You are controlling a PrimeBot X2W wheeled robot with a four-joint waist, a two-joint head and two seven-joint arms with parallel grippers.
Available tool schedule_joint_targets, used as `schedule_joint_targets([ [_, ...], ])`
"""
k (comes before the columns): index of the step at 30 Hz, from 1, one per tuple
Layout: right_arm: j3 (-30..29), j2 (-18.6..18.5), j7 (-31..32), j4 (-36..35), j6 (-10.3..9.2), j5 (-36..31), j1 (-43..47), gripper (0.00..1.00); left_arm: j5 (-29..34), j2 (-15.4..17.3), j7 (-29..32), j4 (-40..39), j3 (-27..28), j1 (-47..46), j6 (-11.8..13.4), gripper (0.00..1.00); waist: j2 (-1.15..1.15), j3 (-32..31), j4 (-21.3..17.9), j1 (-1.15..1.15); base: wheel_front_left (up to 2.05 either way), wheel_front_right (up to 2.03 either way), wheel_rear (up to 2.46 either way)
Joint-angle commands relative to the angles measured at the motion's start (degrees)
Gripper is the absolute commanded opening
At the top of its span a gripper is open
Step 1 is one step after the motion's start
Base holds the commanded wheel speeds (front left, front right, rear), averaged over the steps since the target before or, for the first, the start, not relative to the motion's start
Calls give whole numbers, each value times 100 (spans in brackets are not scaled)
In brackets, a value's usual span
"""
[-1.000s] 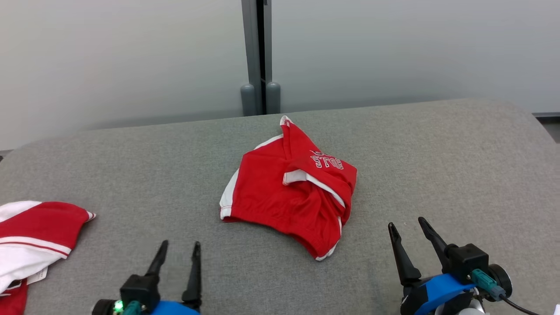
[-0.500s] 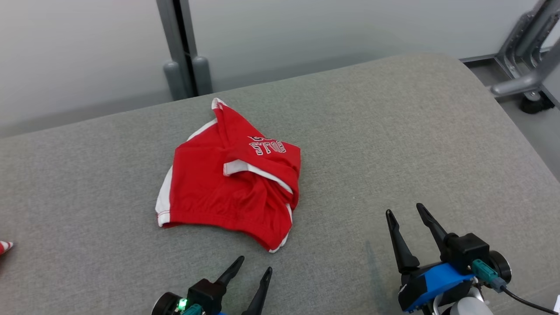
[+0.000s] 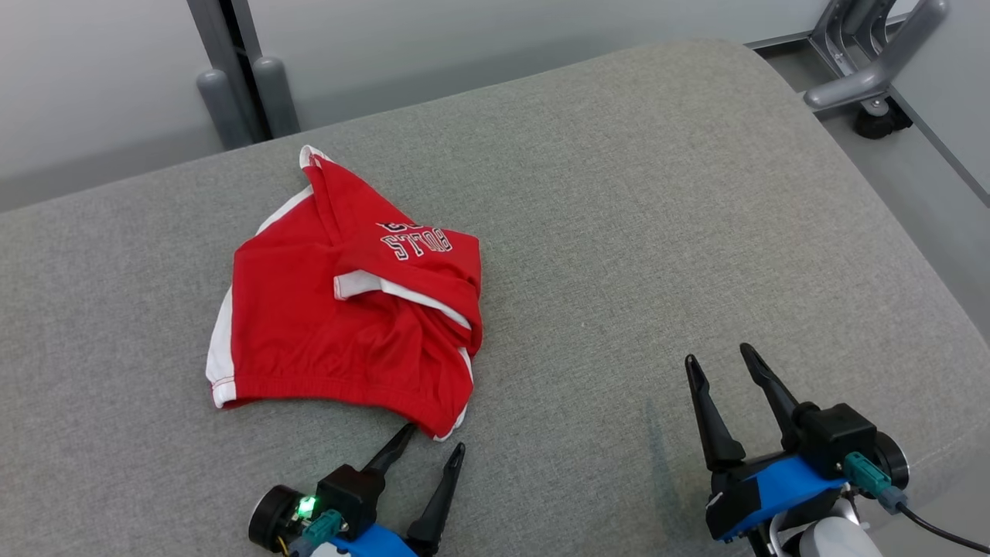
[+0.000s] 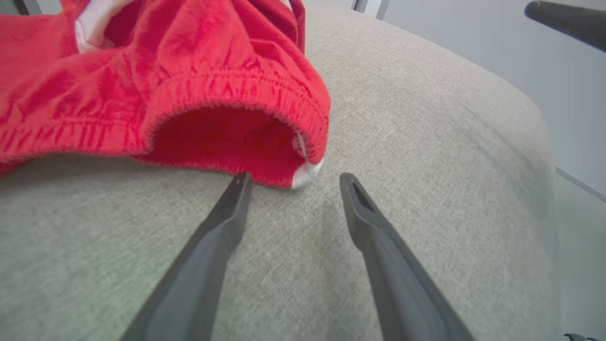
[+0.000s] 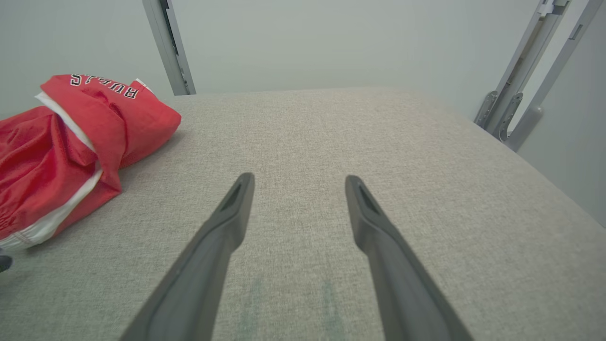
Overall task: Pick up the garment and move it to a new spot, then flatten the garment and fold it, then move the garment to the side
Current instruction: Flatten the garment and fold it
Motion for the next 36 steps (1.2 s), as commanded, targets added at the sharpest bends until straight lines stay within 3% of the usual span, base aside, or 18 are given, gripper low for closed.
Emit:
schedule_joint_targets([
  [1,-7,-20,-4,-29,1,32,-4,100,31,31,-16,-67,27,-75,-9,100,0,13,-6,-1,0,0,0],
  [10,102,-20,-4,-84,1,95,-76,100,130,108,-16,-334,31,-147,-9,100,0,157,-116,-1,0,0,0],
  [11,120,-20,-4,-91,1,104,-98,100,145,116,-17,-325,20,-159,-9,96,0,175,-133,-1,0,0,0],
  [12,133,-21,-4,-95,1,111,-113,100,149,117,-17,-313,21,-173,-9,85,0,187,-149,-1,0,0,0],
  [13,129,-21,-4,-100,1,123,-110,100,153,120,-17,-302,16,-187,-9,44,0,194,-160,-1,0,0,0],
  [14,112,-21,-4,-101,1,137,-103,100,149,127,-16,-281,25,-208,-9,14,0,203,-171,-1,0,0,0],
  [15,95,-21,-4,-102,1,146,-96,100,137,130,-17,-269,43,-237,-9,0,0,207,-176,-1,0,0,0],
  [24,-43,-19,-4,47,2,184,-13,100,277,61,-17,-653,466,-382,-9,0,0,-92,54,-1,0,0,0],
  [31,-34,-19,-4,253,1,181,38,100,404,-143,-16,-1174,645,-587,-9,0,0,-598,493,-1,0,0,0],
  [36,-86,-22,-4,370,2,210,119,100,380,-243,-16,-1055,795,-250,-9,0,0,-893,859,-1,0,0,0],
])
